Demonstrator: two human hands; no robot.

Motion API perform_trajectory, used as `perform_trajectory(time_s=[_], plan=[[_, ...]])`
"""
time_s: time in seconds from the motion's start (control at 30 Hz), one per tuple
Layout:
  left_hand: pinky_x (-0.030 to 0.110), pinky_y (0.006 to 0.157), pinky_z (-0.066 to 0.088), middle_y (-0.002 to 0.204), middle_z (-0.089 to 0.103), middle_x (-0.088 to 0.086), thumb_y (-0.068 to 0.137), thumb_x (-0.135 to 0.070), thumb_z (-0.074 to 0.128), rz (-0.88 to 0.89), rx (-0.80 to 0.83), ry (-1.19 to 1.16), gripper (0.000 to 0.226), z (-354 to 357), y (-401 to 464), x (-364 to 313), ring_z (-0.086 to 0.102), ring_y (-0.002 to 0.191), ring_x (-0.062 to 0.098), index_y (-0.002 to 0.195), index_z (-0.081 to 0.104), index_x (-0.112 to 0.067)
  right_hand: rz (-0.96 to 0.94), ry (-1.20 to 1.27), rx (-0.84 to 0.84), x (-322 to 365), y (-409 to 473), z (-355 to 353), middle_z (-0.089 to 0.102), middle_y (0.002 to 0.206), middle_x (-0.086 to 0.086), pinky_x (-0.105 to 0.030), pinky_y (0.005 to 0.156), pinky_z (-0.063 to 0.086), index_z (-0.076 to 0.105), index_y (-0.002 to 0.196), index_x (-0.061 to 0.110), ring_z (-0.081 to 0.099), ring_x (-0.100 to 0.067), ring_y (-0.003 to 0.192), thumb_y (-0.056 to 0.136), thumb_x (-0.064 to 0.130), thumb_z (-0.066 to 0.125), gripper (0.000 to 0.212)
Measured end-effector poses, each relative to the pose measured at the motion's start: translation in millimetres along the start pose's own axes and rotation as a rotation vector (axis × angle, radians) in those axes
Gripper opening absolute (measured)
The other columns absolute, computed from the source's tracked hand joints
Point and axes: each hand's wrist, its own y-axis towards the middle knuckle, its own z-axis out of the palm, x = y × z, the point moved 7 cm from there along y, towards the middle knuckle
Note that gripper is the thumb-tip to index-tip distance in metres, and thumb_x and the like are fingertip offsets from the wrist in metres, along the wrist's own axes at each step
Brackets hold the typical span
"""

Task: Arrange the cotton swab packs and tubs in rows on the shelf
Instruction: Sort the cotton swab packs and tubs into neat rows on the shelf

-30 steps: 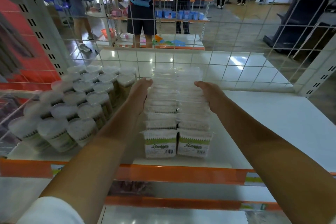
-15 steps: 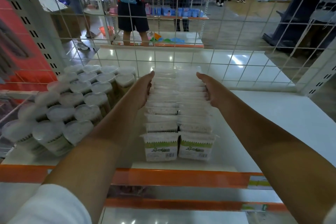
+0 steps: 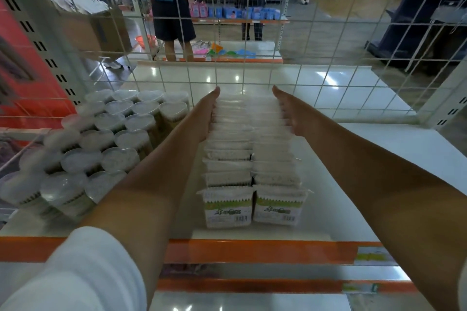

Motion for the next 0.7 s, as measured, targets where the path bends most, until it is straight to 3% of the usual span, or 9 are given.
perform_trajectory(time_s=[0.07,0.13,0.17,0.23,0.33,0.43,0.53,0.63,0.7], plan=[[0.02,0.053,0.041,0.074,0.055,0.001,0.091,-0.056,0.041,-0.016,0.043,0.056,0.045,0.5,-1.6,1.2,0.051,0.063,0.013,0.082,0.056,-0.015,0.005,-0.072,0.014,-1.4,-2.0,3.4,0.05,0.075,0.005,-0.019,0.048,0.037,0.057,0.104,0.015,0.047,-0.009,0.06,0.086,0.061,0.048,0.05],[0.029,0.085,0.048,0.121,0.058,0.009,0.091,-0.058,0.04,0.011,0.113,0.145,0.058,0.4,-1.6,1.2,0.058,0.103,0.022,0.122,0.053,-0.011,-0.063,-0.22,-0.02,1.7,-1.7,0.6,0.048,0.115,-0.004,-0.028,0.077,0.044,0.033,0.141,0.014,0.05,-0.02,0.101,0.088,0.06,0.045,0.072],[0.036,0.102,0.039,0.141,0.043,0.011,0.092,-0.055,0.041,0.048,0.119,0.212,0.063,-1.7,-3.3,-1.7,0.046,0.123,0.025,0.138,0.038,-0.012,-0.118,-0.305,-0.05,5.9,-4.8,-1.7,0.039,0.138,-0.009,-0.035,0.094,0.039,0.021,0.147,0.013,0.041,-0.025,0.122,0.09,0.057,0.044,0.076],[0.037,0.109,0.027,0.151,0.026,0.01,0.097,-0.042,0.04,0.199,0.058,0.338,0.059,-7.2,-16.4,-16.4,0.03,0.135,0.026,0.145,0.024,-0.014,-0.254,-0.457,-0.108,16.4,-20.0,-5.5,0.02,0.153,-0.009,-0.038,0.11,0.023,0.015,0.148,0.012,0.022,-0.026,0.139,0.093,0.05,0.043,0.073],[0.026,0.091,0.038,0.148,0.033,0.01,0.1,-0.025,0.038,0.41,0.042,0.432,0.046,-8.4,-48.2,-35.7,0.036,0.131,0.025,0.144,0.029,-0.017,-0.427,-0.665,-0.117,25.6,-53.9,-4.2,0.028,0.151,-0.007,-0.034,0.11,0.022,0.028,0.144,0.012,0.026,-0.022,0.138,0.095,0.041,0.045,0.06],[0.037,0.109,0.031,0.146,0.038,0.009,0.099,-0.021,0.041,0.582,0.147,0.681,0.043,-1.8,-84.2,-34.3,0.034,0.134,0.025,0.141,0.035,-0.017,-0.575,-0.751,-0.095,21.2,-93.9,2.2,0.04,0.145,-0.003,-0.029,0.108,0.024,0.043,0.137,0.014,0.035,-0.018,0.134,0.093,0.033,0.051,0.048],[0.029,0.111,0.026,0.141,0.044,0.005,0.096,-0.022,0.047,0.788,0.192,0.872,0.038,2.6,-125.2,-21.2,0.033,0.133,0.009,0.132,0.049,-0.011,-0.71,-0.751,-0.116,15.4,-136.9,3.9,0.049,0.138,0.0,-0.018,0.101,0.024,0.056,0.126,0.015,0.042,-0.014,0.128,0.091,0.027,0.056,0.037],[0.037,0.095,0.044,0.117,0.064,0.009,0.09,-0.035,0.04,0.954,0.115,1.038,0.043,0.5,-165.2,-5.3,0.055,0.111,0.019,0.116,0.063,-0.009,-0.833,-0.785,-0.14,3.3,-172.6,3.5,0.057,0.126,-0.003,-0.018,0.096,0.031,0.063,0.116,0.012,0.05,-0.017,0.119,0.089,0.023,0.06,0.029],[0.037,0.082,0.049,0.102,0.068,0.009,0.089,-0.034,0.04,1.02,0.075,1.116,0.043,-1.3,-184.2,6.3,0.052,0.098,0.016,0.109,0.067,-0.006,-0.938,-0.893,-0.174,-6.5,-189.3,5.3,0.061,0.111,-0.006,-0.016,0.087,0.031,0.066,0.111,0.01,0.05,-0.015,0.106,0.088,0.029,0.059,0.03]])
